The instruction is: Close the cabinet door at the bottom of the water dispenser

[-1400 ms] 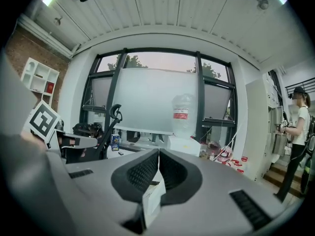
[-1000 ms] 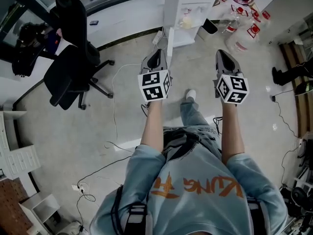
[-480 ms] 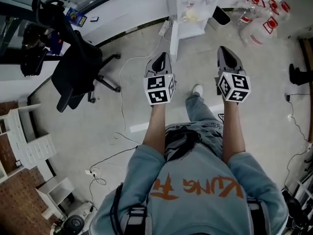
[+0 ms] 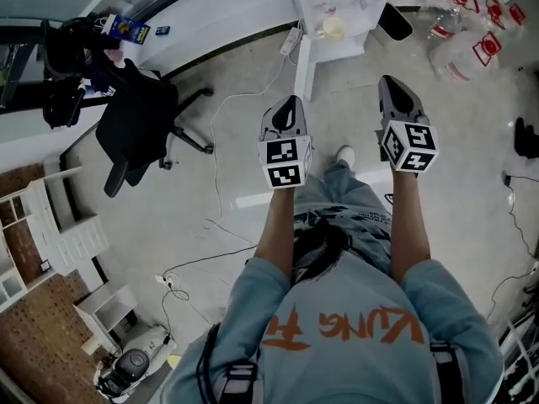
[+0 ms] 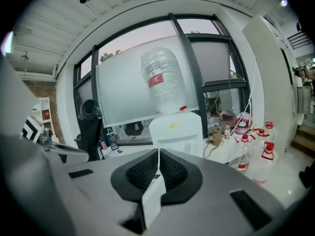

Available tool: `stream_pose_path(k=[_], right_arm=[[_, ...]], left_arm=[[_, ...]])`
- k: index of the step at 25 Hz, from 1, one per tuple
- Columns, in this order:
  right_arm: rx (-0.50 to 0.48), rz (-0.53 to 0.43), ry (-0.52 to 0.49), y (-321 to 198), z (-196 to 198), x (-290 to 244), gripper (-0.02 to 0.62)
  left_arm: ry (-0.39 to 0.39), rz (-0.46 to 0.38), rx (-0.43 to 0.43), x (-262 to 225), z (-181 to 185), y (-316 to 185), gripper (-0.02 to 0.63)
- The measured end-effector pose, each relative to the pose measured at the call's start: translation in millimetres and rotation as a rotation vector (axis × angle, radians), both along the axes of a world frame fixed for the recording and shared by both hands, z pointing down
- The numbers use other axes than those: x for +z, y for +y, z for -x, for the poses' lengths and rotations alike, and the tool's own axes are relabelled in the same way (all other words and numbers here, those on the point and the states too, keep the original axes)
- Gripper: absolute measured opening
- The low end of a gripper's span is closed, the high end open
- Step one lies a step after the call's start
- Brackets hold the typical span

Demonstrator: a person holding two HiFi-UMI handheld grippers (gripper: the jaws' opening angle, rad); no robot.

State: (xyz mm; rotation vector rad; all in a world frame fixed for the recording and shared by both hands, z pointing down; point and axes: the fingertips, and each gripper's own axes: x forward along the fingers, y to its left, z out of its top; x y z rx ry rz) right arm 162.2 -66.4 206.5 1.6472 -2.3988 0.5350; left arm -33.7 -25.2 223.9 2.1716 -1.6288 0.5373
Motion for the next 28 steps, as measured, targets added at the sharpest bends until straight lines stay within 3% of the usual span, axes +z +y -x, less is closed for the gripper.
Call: stream_pose_path(k=[9,17,28], right_arm=[[-0.121,0.174,0.005,-3.7,51.3,87.0,0.030],[-0.199,0.282,0.060,0.2,86.3,175.6,0.031],[-0.252,0.322,0.093,3.0,130.2,269.9,0.031]], left_arm=[[0.024,0.141,-0.120,73.9,36.1,3.0,0.008],[0.062,0.231,-0.112,165.5,44.8,-4.1,0.008],[0.082,0.305,-0.089,263.6,61.3,2.4,0.008]])
